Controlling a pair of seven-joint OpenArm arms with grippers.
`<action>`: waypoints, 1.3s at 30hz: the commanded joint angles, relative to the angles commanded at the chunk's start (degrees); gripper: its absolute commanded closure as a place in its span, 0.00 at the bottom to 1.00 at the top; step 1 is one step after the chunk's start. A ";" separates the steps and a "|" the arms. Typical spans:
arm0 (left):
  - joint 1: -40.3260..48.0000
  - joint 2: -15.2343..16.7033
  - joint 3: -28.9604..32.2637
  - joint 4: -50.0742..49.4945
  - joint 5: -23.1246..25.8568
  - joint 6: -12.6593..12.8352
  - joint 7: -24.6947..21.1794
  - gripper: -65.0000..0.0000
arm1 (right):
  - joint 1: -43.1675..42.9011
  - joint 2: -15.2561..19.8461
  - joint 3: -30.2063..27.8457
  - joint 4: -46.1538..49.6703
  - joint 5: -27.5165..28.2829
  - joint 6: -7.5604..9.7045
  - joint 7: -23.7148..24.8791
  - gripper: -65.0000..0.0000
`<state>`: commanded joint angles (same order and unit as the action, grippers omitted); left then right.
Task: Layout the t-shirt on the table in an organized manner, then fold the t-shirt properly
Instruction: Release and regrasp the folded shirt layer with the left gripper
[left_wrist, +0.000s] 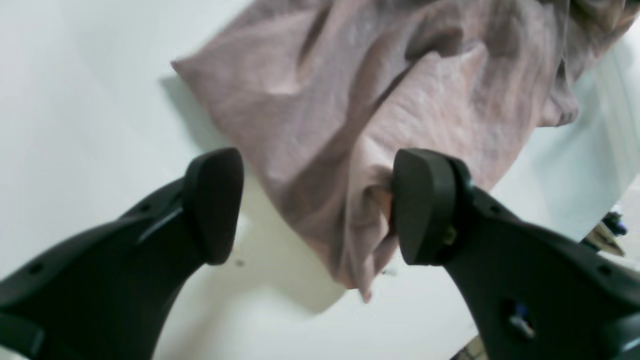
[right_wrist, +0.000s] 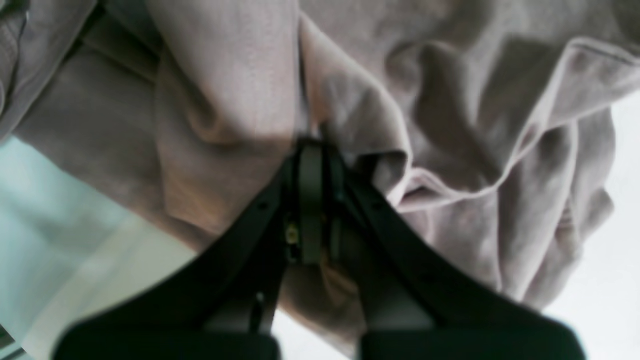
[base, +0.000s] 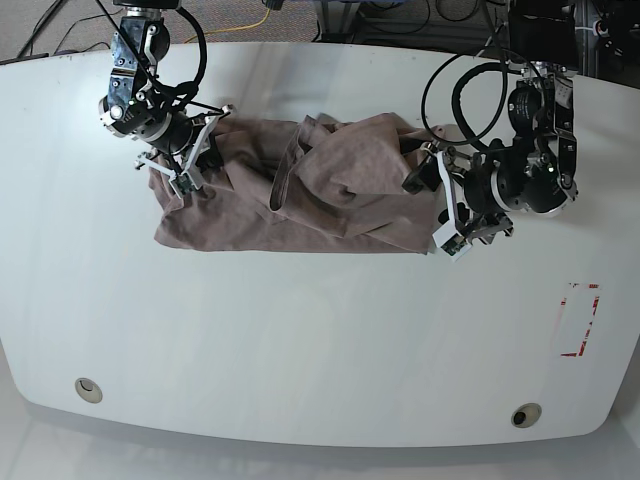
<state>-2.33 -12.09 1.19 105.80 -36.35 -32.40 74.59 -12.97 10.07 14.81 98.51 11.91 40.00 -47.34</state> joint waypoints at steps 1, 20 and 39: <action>0.62 0.53 0.09 0.00 0.00 -0.09 0.00 0.32 | 0.00 0.00 0.00 0.00 0.00 0.00 0.00 0.98; 3.34 3.52 10.02 0.09 0.18 -0.09 0.09 0.65 | 0.00 -0.26 0.00 0.00 0.00 0.00 -0.09 0.98; 0.88 3.52 18.64 0.44 0.00 -7.60 3.25 0.69 | -0.09 -0.35 0.09 0.00 0.00 0.00 -0.09 0.98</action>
<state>-1.45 -8.57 19.82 106.24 -36.35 -40.00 77.85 -13.05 9.71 14.90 98.51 11.91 40.00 -47.43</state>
